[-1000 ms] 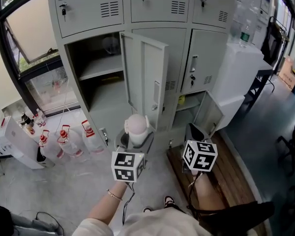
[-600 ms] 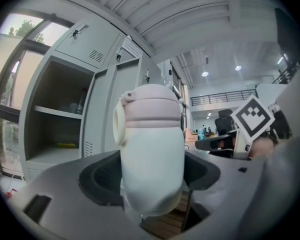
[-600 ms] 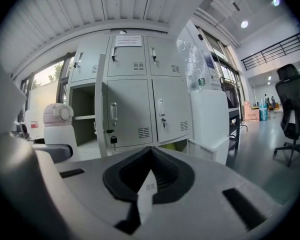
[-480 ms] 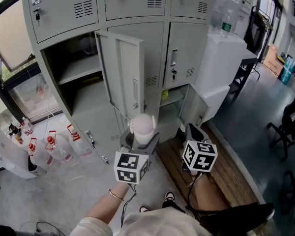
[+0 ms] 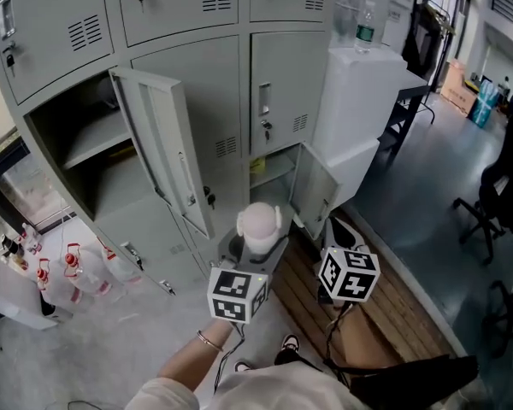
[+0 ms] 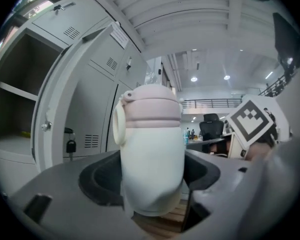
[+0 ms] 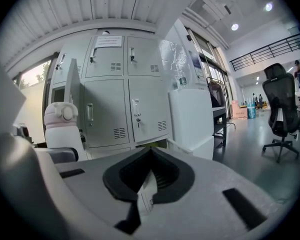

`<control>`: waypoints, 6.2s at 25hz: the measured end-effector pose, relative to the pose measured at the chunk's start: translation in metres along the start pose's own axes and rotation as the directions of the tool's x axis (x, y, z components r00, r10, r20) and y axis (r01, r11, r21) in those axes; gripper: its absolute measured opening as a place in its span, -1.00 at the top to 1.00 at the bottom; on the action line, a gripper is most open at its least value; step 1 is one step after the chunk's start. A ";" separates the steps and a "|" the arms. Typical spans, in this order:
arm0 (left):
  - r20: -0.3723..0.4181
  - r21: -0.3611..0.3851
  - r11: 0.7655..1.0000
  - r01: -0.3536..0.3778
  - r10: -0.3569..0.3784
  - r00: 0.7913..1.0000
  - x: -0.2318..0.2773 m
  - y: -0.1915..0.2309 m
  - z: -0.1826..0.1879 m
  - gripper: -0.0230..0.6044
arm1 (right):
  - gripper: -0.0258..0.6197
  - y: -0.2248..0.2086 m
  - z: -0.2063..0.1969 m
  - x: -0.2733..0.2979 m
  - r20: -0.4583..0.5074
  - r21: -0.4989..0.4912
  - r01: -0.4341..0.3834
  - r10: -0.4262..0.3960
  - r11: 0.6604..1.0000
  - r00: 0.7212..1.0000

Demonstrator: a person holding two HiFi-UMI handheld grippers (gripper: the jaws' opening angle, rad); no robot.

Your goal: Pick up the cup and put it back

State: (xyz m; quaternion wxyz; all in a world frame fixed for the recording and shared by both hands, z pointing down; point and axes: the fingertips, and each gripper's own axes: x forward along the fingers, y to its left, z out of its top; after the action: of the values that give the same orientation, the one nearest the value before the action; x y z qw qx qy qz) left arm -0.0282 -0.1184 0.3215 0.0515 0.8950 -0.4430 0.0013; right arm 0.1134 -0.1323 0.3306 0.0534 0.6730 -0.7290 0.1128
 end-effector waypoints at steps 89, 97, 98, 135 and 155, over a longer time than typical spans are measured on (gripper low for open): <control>-0.157 -0.003 0.955 -0.297 0.293 0.943 0.447 0.249 -0.469 -0.17 | 0.94 -0.093 -0.330 0.432 -0.134 0.083 -0.159 0.169 0.984 0.977; -0.216 0.001 0.944 -0.331 0.323 0.921 0.465 0.276 -0.484 -0.17 | 0.94 -0.102 -0.342 0.448 -0.148 0.094 -0.127 0.140 0.987 0.979; -0.222 0.002 0.941 -0.338 0.330 0.918 0.466 0.279 -0.485 -0.17 | 0.94 -0.101 -0.343 0.450 -0.148 0.093 -0.129 0.142 0.987 0.979; -0.363 -0.009 0.951 -0.309 0.284 0.887 0.471 0.283 -0.503 -0.17 | 0.94 -0.106 -0.371 0.435 -0.240 0.130 -0.126 0.155 0.983 0.959; -0.412 -0.142 0.909 -0.391 0.305 0.859 0.381 0.235 -0.464 -0.17 | 0.94 -0.099 -0.329 0.346 -0.300 0.150 -0.122 0.162 0.981 0.940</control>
State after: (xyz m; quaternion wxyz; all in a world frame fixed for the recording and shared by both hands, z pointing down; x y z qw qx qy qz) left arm 0.0365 -0.5183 0.8225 0.2342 0.7706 -0.5771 0.1349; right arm 0.1570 -0.3961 0.7383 0.1153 0.5944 -0.7493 0.2680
